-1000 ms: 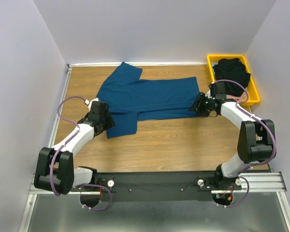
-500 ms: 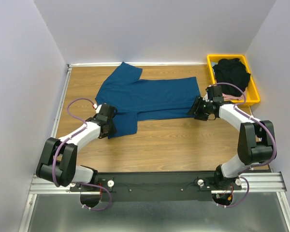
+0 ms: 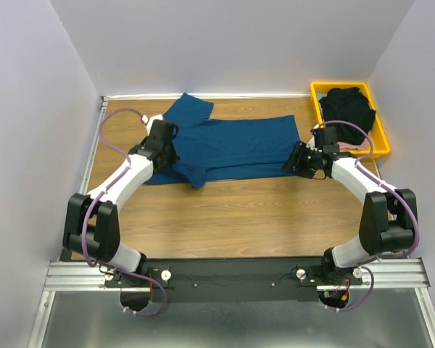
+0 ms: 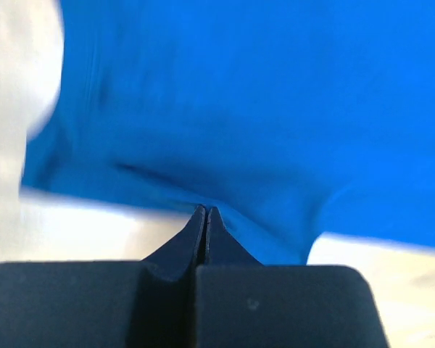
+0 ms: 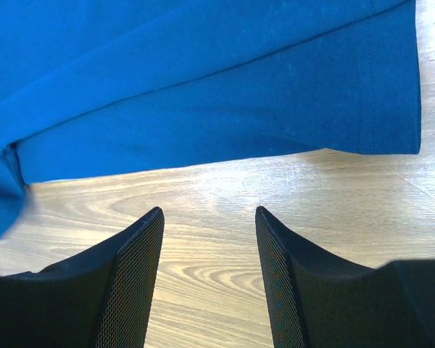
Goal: Fold and stack the t-shirts
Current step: Fold the tshirt
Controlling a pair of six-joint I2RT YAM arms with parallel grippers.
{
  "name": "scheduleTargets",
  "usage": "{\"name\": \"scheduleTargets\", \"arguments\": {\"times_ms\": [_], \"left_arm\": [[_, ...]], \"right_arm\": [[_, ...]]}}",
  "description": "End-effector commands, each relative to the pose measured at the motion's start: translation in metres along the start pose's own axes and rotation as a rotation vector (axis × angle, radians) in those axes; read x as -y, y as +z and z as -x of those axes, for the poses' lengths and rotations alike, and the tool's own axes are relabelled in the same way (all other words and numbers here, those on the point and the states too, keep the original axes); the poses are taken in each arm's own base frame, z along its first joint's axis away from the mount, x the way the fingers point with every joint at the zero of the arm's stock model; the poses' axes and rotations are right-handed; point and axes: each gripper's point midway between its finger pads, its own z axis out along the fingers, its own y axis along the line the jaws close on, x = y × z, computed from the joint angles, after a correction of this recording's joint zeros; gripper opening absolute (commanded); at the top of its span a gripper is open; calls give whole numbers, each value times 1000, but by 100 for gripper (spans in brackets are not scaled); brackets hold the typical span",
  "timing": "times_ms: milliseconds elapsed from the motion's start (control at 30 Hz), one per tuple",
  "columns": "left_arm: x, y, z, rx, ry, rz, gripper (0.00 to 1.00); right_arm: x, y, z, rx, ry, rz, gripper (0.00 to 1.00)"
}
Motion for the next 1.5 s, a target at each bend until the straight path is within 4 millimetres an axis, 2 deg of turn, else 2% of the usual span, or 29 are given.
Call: {"name": "scheduleTargets", "arguments": {"times_ms": [0,167,267,400,567,633,667,767,800,833,933,967,1033,1133,1233,1267,1400,1433,1467], "left_arm": [[8,18,55,100,11,16,0],[23,51,104,155,-11,-20,0],[34,66,127,188,-7,-39,0],[40,84,145,214,-2,-46,0],[40,105,152,211,-27,-50,4],[39,114,149,202,-30,-47,11],[38,119,146,195,-38,-41,20],[34,123,147,200,-62,-30,33],[32,122,147,203,-78,-27,47],[31,120,150,214,-84,-29,54],[28,103,161,253,-97,-27,79],[24,97,163,267,-103,-16,83],[23,76,165,289,-113,-27,84],[22,53,153,290,-99,-55,84],[31,37,123,265,-25,-91,84],[38,31,103,248,32,-106,84],[44,22,72,237,78,-147,84],[38,28,55,212,87,-144,84],[35,30,48,202,91,-145,84]], "right_arm": [[-6,-8,6,16,-33,9,61],[-17,-12,19,20,-77,38,61],[-22,-14,30,42,-89,41,61],[-26,-12,38,43,-91,47,61],[-21,-5,38,31,-94,22,61],[-16,-2,41,39,-88,-5,61],[-13,1,41,37,-83,-18,61],[-9,6,49,53,-75,-55,61],[-3,12,49,45,-71,-77,61],[-4,14,52,49,-71,-83,61],[2,26,54,36,-74,-102,59],[3,29,52,28,-74,-101,59],[6,37,50,18,-71,-108,59],[12,44,52,36,-19,-135,61],[17,46,59,97,58,-176,68],[19,49,60,125,119,-177,73],[14,48,67,200,250,-154,80],[13,49,68,219,285,-141,80],[11,50,70,226,299,-135,80]]}}
